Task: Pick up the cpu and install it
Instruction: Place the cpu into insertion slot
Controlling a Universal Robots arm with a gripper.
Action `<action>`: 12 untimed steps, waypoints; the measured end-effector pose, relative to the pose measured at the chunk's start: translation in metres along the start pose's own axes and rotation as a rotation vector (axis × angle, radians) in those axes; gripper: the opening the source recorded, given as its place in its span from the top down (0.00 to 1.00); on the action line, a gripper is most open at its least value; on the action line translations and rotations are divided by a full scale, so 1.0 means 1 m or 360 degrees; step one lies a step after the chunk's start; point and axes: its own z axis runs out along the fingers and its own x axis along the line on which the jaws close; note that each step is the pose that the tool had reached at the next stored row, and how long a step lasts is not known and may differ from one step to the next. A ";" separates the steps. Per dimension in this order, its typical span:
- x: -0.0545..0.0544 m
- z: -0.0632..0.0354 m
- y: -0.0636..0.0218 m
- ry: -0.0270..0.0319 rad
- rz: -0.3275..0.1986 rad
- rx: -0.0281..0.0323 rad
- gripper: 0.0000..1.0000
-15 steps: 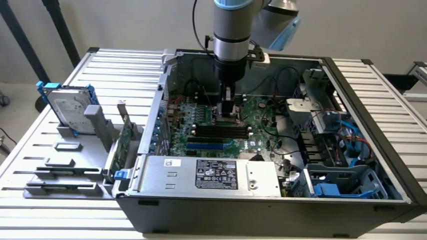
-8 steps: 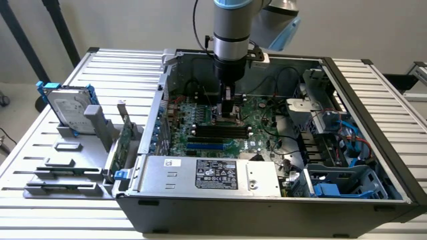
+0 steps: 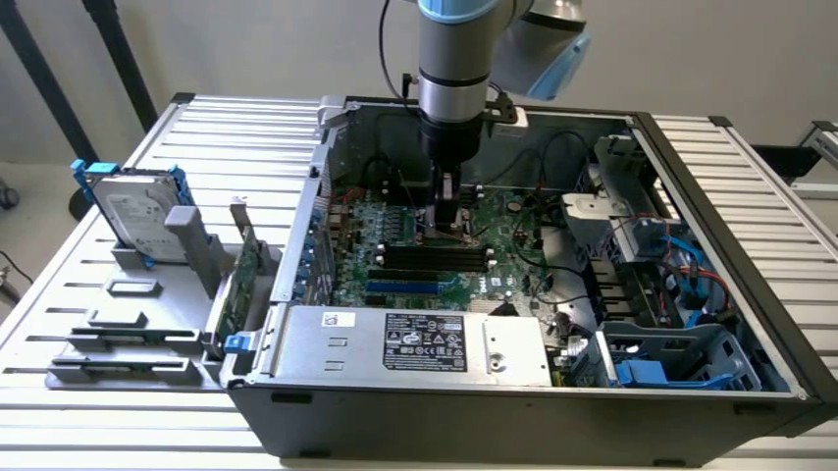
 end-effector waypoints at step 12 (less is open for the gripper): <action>0.005 0.0078 -0.0005 -0.00027 -0.0001 -0.00001 0.45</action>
